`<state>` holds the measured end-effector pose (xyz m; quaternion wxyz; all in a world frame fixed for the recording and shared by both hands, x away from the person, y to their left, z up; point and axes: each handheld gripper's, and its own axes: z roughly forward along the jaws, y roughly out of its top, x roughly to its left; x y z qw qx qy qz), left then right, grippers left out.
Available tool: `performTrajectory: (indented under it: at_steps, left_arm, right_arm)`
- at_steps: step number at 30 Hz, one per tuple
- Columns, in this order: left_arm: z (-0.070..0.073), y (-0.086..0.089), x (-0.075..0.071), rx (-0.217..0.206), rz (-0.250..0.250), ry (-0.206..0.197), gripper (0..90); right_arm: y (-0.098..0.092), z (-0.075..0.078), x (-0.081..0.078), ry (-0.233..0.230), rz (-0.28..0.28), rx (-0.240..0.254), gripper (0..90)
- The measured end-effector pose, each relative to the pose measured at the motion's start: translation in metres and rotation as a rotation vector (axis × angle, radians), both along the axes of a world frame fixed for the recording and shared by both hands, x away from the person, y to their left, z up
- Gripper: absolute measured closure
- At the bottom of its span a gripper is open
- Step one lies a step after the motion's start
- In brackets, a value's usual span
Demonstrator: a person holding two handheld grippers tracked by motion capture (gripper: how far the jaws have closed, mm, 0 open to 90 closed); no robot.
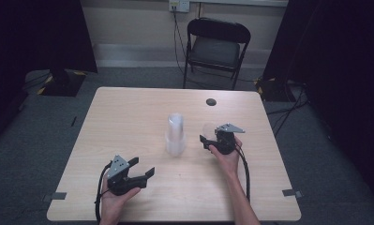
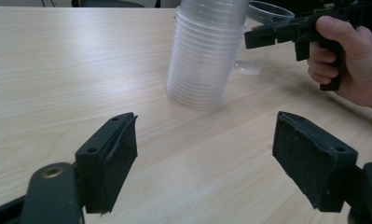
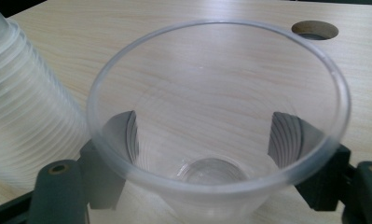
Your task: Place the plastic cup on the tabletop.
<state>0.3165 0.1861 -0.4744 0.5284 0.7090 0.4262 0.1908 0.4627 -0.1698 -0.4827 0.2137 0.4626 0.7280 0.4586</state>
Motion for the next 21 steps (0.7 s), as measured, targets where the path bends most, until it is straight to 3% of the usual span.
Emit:
performTrajectory:
  at_steps: [7,9,21]
  left_arm:
    - [-0.001,0.002,0.000,0.015,0.007,0.012,21.8]
    - [-0.002,0.003,0.000,0.006,0.011,0.014,21.7]
    - [-0.001,0.006,0.002,0.006,0.017,0.039,16.1]
  right_arm:
    - [-0.003,-0.003,-0.005,0.035,-0.023,-0.001,14.9]
    - [-0.001,-0.002,-0.010,0.022,-0.028,-0.024,15.0]
    - [-0.010,-0.001,-0.024,0.020,-0.067,-0.008,16.2]
